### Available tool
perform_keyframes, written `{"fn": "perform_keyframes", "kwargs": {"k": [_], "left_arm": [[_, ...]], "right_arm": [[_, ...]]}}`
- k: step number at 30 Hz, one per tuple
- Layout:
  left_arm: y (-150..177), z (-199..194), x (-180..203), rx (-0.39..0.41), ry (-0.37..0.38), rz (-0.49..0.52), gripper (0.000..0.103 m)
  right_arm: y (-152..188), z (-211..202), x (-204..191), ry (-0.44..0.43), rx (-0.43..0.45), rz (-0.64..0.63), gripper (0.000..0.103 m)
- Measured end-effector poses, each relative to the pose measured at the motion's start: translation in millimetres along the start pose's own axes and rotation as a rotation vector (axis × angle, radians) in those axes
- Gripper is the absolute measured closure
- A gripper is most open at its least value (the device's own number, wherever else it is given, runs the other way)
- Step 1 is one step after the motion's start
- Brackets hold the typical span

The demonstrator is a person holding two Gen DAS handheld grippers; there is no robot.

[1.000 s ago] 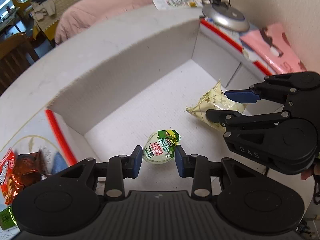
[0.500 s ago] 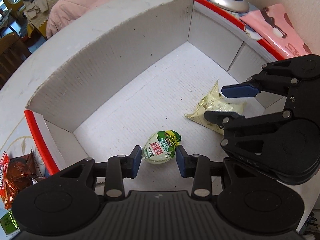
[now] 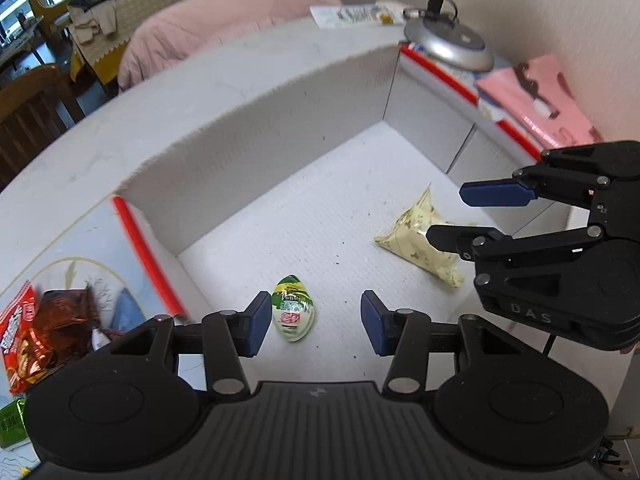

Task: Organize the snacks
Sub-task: 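Open both grippers to drop the snacks in the box and withdraw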

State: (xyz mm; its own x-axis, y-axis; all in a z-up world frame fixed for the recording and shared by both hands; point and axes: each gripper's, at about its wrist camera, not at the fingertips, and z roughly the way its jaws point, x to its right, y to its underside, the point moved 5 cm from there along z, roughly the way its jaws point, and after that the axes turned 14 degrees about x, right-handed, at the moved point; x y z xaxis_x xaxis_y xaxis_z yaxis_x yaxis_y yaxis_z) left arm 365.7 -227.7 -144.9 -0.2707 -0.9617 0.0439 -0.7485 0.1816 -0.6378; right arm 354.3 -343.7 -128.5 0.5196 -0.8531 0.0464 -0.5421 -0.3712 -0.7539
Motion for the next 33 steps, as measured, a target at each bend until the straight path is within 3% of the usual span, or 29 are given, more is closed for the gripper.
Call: {"fn": "perform_keyframes", "kwargs": {"k": [12, 22, 26, 31, 33], "left_arm": [[0.2, -87.5, -15.1, 0.189, 0.041, -0.026, 0.055], [28.2, -155.6, -46.4, 0.285, 0.051, -0.063, 0.055], [45.0, -184.2, -64.0, 0.331, 0.028, -0.078, 0.048], [70.4, -216.4, -86.7, 0.374, -0.002, -0.089, 0.046], [81.6, -226.6, -96.8, 0.388, -0.019, -0.102, 0.04]], "right_arm": [[-22.5, -76.3, -26.5, 0.061, 0.154, 0.106, 0.065], [-30.6, -122.8, -92.6, 0.034, 0.268, 0.16, 0.064], [-30.5, -133.8, -120.7, 0.024, 0.304, 0.206, 0.06], [-31.1, -141.0, -156.7, 0.006, 0.34, 0.203, 0.022], [-31.1, -142.4, -170.6, -0.007, 0.349, 0.195, 0.018]]}}
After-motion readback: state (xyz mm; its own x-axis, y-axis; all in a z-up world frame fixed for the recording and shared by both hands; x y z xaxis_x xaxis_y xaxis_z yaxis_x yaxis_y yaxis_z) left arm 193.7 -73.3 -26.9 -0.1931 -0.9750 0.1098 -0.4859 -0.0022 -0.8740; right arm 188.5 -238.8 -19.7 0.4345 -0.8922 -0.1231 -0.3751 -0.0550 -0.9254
